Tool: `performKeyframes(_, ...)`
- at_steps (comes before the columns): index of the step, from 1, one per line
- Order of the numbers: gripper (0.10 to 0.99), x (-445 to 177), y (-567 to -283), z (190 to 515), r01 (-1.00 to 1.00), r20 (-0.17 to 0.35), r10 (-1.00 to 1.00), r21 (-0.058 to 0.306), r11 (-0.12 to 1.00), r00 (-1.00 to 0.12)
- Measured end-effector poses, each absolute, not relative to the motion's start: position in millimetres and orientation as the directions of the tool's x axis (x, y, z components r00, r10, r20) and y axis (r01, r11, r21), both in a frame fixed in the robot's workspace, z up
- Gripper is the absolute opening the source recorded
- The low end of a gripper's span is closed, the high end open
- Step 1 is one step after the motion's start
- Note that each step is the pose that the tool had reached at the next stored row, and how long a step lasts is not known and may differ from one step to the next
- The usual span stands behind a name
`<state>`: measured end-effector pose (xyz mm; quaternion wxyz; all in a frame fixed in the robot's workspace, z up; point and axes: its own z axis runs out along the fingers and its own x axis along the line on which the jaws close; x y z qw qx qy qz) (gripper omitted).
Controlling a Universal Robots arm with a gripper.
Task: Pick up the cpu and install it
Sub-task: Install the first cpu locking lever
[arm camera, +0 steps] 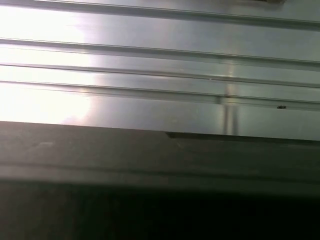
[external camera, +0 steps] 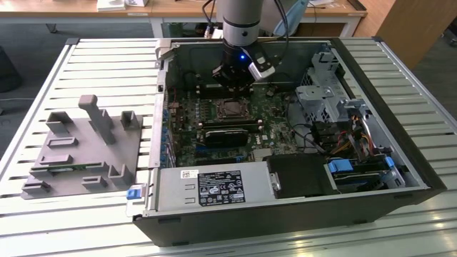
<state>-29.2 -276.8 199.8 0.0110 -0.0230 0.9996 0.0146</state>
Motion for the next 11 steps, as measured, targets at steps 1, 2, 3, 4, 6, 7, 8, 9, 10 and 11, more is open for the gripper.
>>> performKeyframes(1, 0.106, -29.2, -276.8, 199.8, -0.046, -0.023, -0.046, 0.027, 0.999, -0.999)
performKeyframes(2, 0.106, -29.2, -276.8, 199.9, -0.046, -0.023, -0.046, 0.027, 0.999, -0.999)
performKeyframes(3, 0.106, -29.2, -276.8, 199.9, -0.047, -0.023, -0.046, 0.026, 0.999, -0.999)
performKeyframes(4, 0.106, -29.2, -276.8, 199.9, -0.046, -0.022, -0.046, 0.026, 0.999, -0.999)
performKeyframes(6, 0.106, -29.2, -276.7, 200.3, -0.046, -0.023, -0.046, 0.026, 0.999, -0.999)
performKeyframes(7, 0.106, -29.2, -276.7, 200.4, -0.046, -0.023, -0.046, 0.026, 0.999, -0.999)
performKeyframes(8, 0.106, -29.2, -276.8, 201.0, -0.046, -0.022, -0.046, 0.026, 0.999, -0.999)
performKeyframes(9, 0.106, -29.2, -276.7, 201.1, -0.046, -0.023, -0.046, 0.026, 0.999, -0.999)
performKeyframes(10, 0.106, -29.2, -276.7, 201.1, -0.046, -0.023, -0.046, 0.027, 0.999, -0.999)
performKeyframes(11, 0.106, -29.2, -276.7, 201.1, -0.046, -0.023, -0.046, 0.025, 0.999, -0.999)
